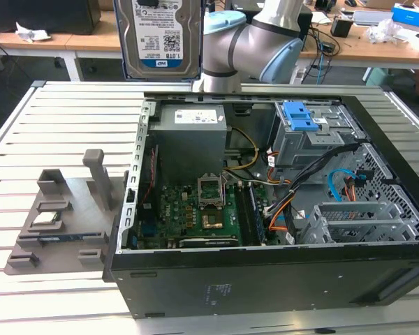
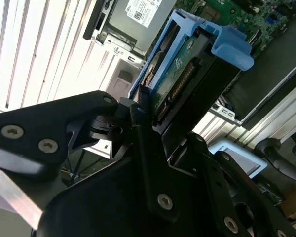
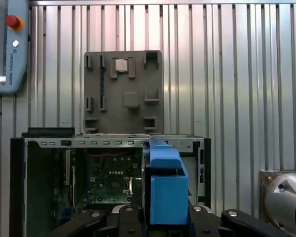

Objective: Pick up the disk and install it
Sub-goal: 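Pick up the disk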

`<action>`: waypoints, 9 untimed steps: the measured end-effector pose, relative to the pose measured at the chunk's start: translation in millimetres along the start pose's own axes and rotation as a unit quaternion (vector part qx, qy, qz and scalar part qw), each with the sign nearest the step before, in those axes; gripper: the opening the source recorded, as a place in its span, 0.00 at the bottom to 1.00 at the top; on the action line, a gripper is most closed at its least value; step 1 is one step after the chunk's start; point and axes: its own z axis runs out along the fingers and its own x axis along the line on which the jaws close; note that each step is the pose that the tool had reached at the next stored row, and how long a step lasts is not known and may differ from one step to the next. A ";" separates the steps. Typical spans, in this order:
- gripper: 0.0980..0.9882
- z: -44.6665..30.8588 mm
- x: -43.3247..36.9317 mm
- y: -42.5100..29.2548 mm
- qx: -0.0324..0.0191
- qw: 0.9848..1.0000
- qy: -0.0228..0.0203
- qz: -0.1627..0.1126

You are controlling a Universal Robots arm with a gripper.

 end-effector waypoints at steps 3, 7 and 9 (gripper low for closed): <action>0.30 -0.4 -0.1 -7.8 0.000 1.000 0.000 0.000; 0.30 -1.0 -0.2 -21.9 0.000 1.000 0.000 0.000; 0.30 -1.3 -0.2 -28.5 0.000 1.000 0.000 0.000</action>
